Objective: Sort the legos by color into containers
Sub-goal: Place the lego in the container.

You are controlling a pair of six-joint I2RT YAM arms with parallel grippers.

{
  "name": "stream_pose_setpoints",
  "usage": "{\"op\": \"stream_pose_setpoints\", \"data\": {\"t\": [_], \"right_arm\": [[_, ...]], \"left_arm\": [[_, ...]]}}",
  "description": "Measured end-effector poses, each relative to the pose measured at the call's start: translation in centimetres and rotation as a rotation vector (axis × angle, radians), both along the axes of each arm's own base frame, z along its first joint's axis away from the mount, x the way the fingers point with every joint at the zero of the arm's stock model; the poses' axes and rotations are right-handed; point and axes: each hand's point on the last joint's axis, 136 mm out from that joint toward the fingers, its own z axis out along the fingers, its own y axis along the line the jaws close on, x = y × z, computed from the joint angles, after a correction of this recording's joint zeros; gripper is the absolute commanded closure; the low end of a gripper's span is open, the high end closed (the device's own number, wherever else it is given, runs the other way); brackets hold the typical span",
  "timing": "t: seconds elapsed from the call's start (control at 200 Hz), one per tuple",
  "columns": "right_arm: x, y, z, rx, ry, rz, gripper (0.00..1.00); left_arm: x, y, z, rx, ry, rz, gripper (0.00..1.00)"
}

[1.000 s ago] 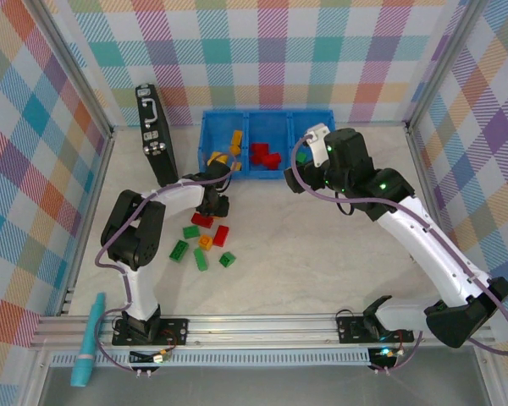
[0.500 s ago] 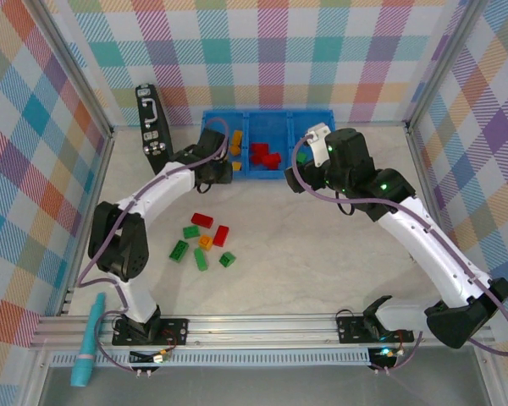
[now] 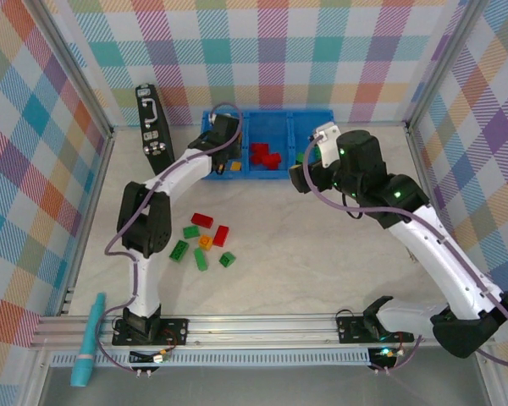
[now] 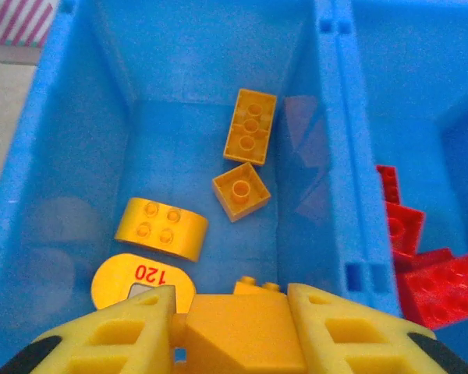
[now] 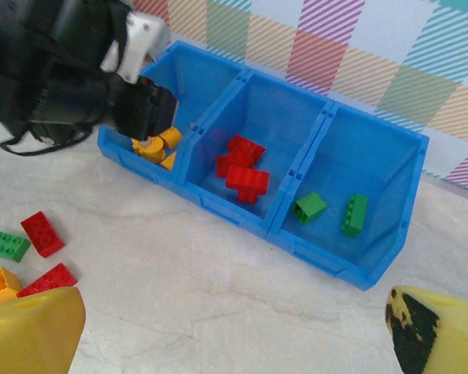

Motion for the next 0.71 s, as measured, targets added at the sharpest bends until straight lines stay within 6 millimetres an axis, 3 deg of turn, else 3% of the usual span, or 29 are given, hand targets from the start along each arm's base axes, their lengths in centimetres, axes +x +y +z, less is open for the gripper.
{"op": "stream_pose_setpoints", "data": {"t": [0.145,0.475,0.6,0.705], "right_arm": [[-0.1,-0.1,0.2,-0.002,-0.008,0.003,0.01],[-0.1,-0.1,0.2,-0.006,-0.010,0.006,0.01],[-0.1,-0.1,0.2,-0.005,-0.009,0.006,0.01],[-0.1,-0.1,0.2,-0.006,-0.009,0.006,0.01]], "left_arm": [[1.2,0.2,-1.9,0.014,0.015,0.024,0.44],[1.1,0.3,-2.0,0.007,0.022,0.030,0.44],[-1.0,1.0,-0.4,0.028,0.043,0.010,0.44],[-4.5,2.6,2.9,0.045,0.048,-0.003,0.44]]}}
